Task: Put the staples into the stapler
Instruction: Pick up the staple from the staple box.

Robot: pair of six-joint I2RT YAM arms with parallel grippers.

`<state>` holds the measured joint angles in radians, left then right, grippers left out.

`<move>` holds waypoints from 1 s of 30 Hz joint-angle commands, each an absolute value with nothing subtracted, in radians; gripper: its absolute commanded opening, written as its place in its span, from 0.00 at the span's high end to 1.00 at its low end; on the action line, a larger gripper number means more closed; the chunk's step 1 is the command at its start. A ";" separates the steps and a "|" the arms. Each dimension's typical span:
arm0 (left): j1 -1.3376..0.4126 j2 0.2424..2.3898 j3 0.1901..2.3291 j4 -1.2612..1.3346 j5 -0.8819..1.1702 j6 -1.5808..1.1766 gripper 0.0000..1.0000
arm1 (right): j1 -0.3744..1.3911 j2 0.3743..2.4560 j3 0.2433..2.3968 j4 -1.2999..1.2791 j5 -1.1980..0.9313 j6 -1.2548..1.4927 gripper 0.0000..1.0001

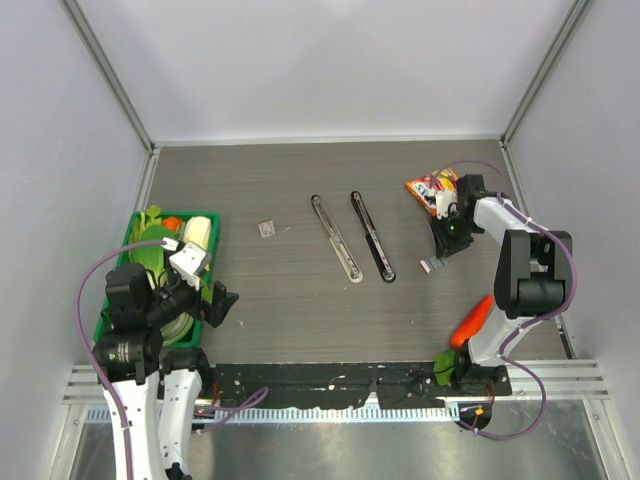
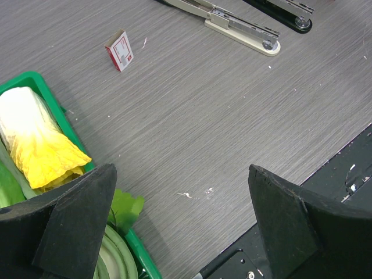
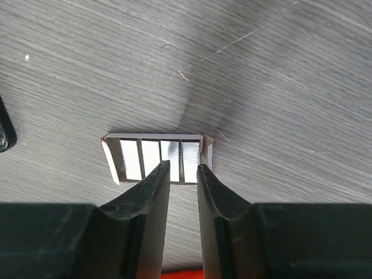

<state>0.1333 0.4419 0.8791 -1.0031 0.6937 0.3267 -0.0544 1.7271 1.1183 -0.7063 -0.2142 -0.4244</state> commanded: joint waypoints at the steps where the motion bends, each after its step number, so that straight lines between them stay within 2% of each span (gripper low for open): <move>1: 0.141 0.436 0.877 -0.996 0.716 0.342 0.00 | -0.057 1.721 1.141 -0.701 -0.183 -0.429 0.69; 13: 0.141 0.439 0.877 -0.996 0.716 0.342 0.00 | -0.057 1.736 1.138 -0.699 -0.163 -0.431 0.73; 30: 0.140 0.442 0.877 -0.997 0.719 0.342 0.00 | -0.057 1.763 1.137 -0.699 -0.146 -0.437 0.73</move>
